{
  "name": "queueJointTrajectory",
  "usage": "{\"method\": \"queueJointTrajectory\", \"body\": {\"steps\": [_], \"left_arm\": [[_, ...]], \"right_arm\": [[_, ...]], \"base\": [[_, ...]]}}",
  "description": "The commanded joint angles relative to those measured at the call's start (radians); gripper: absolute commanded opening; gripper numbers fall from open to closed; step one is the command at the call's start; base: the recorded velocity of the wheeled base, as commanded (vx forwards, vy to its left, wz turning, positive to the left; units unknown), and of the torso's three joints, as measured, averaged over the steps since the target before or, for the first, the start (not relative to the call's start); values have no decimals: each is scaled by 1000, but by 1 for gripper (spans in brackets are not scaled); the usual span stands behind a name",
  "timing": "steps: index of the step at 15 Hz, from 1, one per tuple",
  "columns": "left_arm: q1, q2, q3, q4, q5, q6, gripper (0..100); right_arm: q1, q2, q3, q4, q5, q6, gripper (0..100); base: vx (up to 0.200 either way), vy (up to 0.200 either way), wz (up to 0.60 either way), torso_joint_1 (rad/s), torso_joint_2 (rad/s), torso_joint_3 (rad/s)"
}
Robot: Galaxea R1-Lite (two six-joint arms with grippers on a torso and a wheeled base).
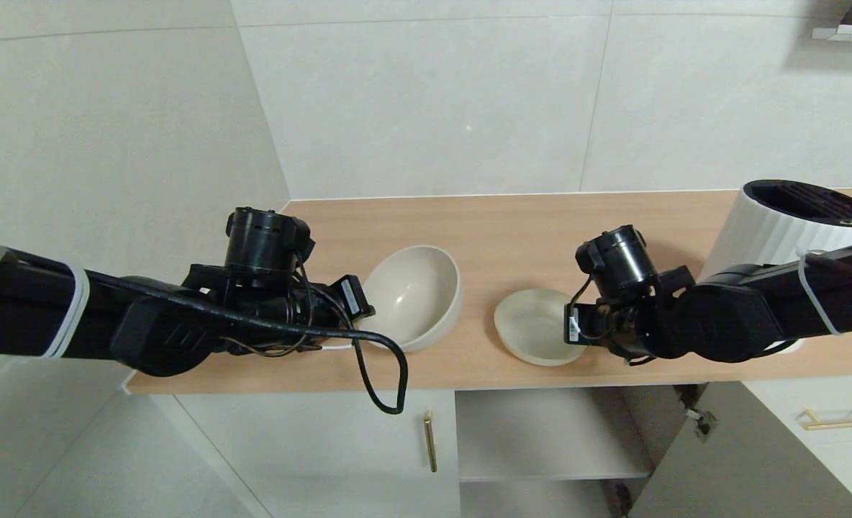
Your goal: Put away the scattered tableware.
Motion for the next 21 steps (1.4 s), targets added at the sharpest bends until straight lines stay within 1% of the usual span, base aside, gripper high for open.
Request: {"method": "queueJointTrajectory", "body": {"steps": [1,4,5,6,7,8,9,10,12,13,16,19,21], "left_arm": [[0,-7,2,2,-2,1,0],[0,-54,34,4,-5,10,0],[0,-86,51,4,-5,13,0],[0,-128,75,5,-8,30,0],[0,-163,100,5,-10,56,0],[0,-206,140,5,-8,90,0],[0,-243,174,5,-8,115,0],[0,-270,206,5,-8,130,0],[0,-316,253,7,-8,171,0],[0,-336,269,7,-8,185,0],[-1,-367,309,5,-8,191,0],[-1,-361,321,5,-8,211,0],[-1,-356,321,5,-8,216,0]], "right_arm": [[0,-19,4,0,0,0,0],[3,-103,36,63,17,3,0],[3,-143,52,78,41,4,0],[3,-205,87,84,84,4,0],[2,-257,121,86,138,1,0],[2,-335,165,86,216,-5,0],[0,-396,196,86,287,-17,0],[0,-444,216,87,342,-36,0],[-1,-512,285,86,411,-57,0],[0,-544,320,86,423,-66,0],[0,-587,378,80,455,-65,0],[-1,-573,409,78,448,-66,0],[0,-561,417,77,448,-71,0]], "base": [[0,0,0,0,0,0],[0,0,0,0,0,0],[0,0,0,0,0,0],[0,0,0,0,0,0],[0,0,0,0,0,0],[0,0,0,0,0,0],[0,0,0,0,0,0],[0,0,0,0,0,0],[0,0,0,0,0,0],[0,0,0,0,0,0],[0,0,0,0,0,0],[0,0,0,0,0,0],[0,0,0,0,0,0]]}}
